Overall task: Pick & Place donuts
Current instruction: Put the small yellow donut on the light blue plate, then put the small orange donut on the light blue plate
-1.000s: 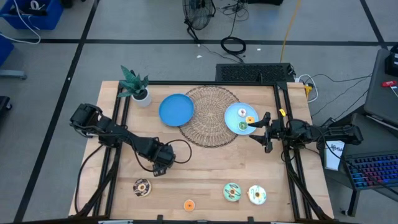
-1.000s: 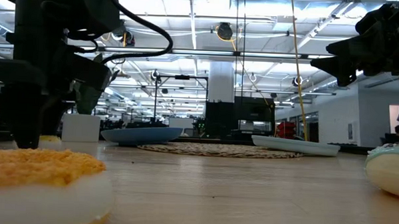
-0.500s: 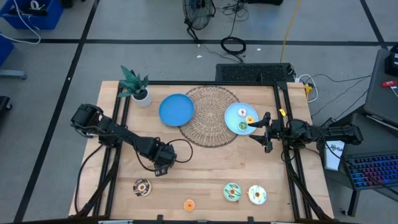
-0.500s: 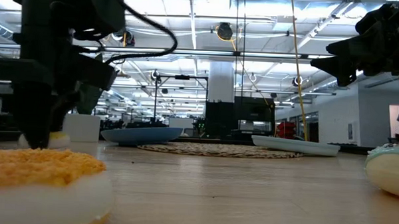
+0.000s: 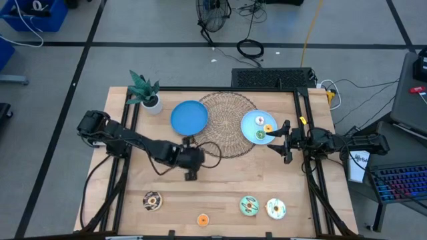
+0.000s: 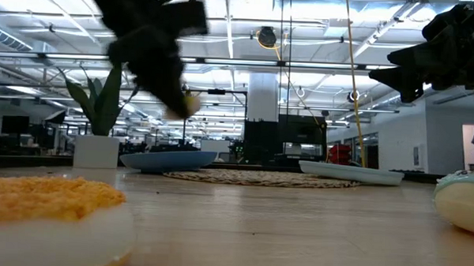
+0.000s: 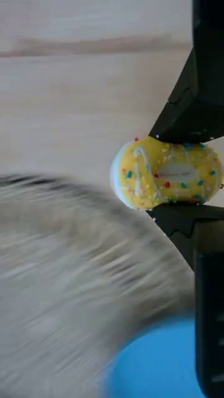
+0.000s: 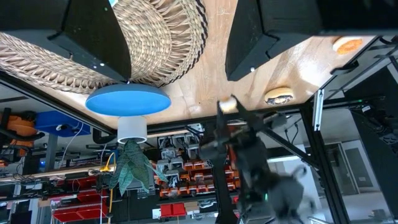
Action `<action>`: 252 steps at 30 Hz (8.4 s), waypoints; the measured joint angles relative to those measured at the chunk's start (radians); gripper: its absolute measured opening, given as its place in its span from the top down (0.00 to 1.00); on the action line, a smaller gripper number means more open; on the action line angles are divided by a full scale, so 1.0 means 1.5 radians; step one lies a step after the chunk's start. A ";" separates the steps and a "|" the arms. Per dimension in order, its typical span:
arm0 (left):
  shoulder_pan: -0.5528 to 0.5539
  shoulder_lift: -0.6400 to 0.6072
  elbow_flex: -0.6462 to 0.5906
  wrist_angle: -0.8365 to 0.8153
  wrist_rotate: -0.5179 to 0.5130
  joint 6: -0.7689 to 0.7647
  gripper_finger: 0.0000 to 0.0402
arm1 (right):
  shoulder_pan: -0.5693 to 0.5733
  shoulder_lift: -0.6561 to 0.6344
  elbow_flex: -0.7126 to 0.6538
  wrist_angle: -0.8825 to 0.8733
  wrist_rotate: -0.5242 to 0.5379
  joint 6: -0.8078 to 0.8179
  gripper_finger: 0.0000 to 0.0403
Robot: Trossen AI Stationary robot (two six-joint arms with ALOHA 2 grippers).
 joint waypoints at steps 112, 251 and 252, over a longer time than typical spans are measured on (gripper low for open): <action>0.324 0.532 0.608 0.101 0.245 0.027 0.66 | 0.000 0.000 0.000 0.000 0.000 0.000 0.40; -0.269 0.388 0.469 -0.211 0.170 0.055 0.39 | 0.000 0.029 0.000 0.000 0.000 0.000 0.40; -0.269 0.389 0.469 -0.208 0.170 0.055 0.39 | 0.000 0.029 0.000 0.000 0.000 0.000 0.40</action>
